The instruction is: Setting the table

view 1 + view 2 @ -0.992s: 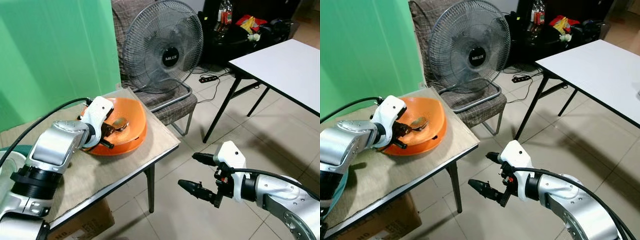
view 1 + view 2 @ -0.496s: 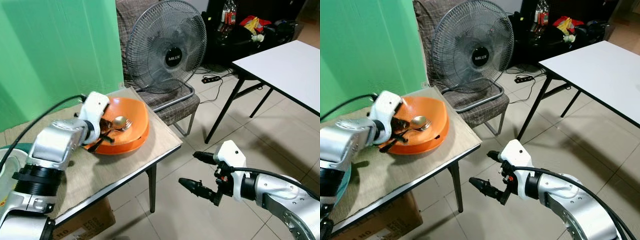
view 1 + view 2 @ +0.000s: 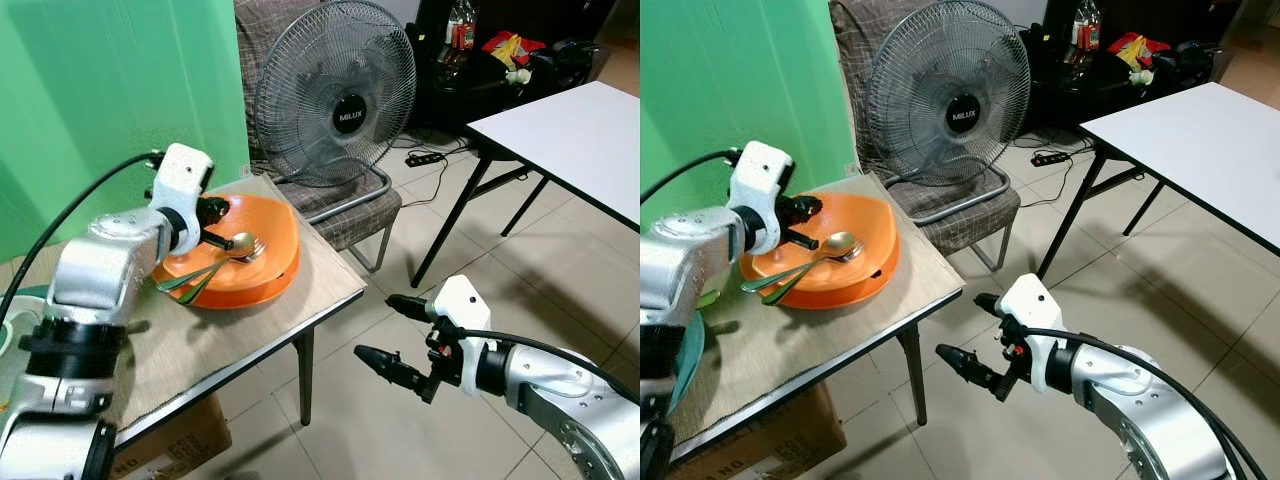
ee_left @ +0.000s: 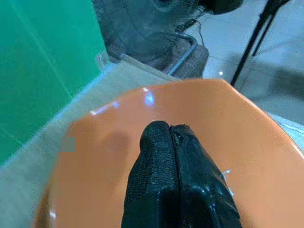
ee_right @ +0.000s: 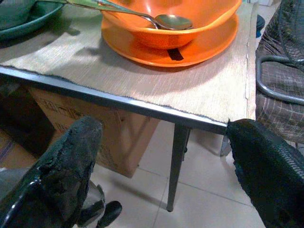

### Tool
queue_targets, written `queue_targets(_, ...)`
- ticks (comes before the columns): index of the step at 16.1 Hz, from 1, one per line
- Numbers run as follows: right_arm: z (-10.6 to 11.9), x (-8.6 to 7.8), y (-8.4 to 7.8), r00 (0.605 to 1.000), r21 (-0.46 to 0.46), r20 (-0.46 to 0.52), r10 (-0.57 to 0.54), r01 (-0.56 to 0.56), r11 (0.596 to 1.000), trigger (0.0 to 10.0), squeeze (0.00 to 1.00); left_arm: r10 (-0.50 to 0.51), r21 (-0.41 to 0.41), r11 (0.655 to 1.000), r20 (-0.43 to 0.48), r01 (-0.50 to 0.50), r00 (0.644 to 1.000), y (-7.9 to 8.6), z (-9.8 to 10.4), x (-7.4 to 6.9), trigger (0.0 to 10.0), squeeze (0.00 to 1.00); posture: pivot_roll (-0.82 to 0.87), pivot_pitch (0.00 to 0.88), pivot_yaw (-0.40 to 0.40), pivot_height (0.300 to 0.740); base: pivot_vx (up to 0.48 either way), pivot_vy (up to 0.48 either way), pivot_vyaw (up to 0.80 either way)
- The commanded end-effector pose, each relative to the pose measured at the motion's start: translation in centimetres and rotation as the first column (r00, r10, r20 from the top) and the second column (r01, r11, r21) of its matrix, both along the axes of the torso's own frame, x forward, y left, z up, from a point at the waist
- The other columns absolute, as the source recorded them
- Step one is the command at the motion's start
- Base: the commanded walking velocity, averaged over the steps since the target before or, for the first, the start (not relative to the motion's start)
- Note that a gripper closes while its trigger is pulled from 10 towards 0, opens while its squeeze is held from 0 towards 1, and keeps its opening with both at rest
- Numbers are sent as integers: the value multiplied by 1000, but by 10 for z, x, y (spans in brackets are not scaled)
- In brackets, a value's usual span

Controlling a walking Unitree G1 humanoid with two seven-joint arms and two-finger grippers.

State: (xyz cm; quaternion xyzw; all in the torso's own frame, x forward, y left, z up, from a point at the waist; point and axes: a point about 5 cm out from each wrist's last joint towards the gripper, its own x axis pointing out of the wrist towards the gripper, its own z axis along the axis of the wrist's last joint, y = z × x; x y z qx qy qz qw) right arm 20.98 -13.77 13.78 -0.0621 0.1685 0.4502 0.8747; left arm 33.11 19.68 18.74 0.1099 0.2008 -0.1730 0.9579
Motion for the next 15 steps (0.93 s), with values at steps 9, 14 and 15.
queue_targets(9, -6, 1, -1, 854, 172, 112, -508, 487, 856, 10000, 0, 170, -26, 985, 346, -172, 923, -3, -5, -47, 10000, 0, 22, 0, -23, 740, 0, 0, 0)
queue_targets(14, -10, 6, 1, 828, 182, 123, -547, 524, 832, 10000, 0, 170, -74, 985, 373, -153, 912, -19, -12, -58, 10000, 0, 35, 0, -35, 740, -60, 0, 0)
queue_targets(15, -9, 7, 1, 827, 184, 124, -548, 524, 832, 10000, 0, 175, -74, 985, 375, -159, 910, -18, -12, -59, 10000, 0, 38, 0, -36, 740, -304, 0, 0)
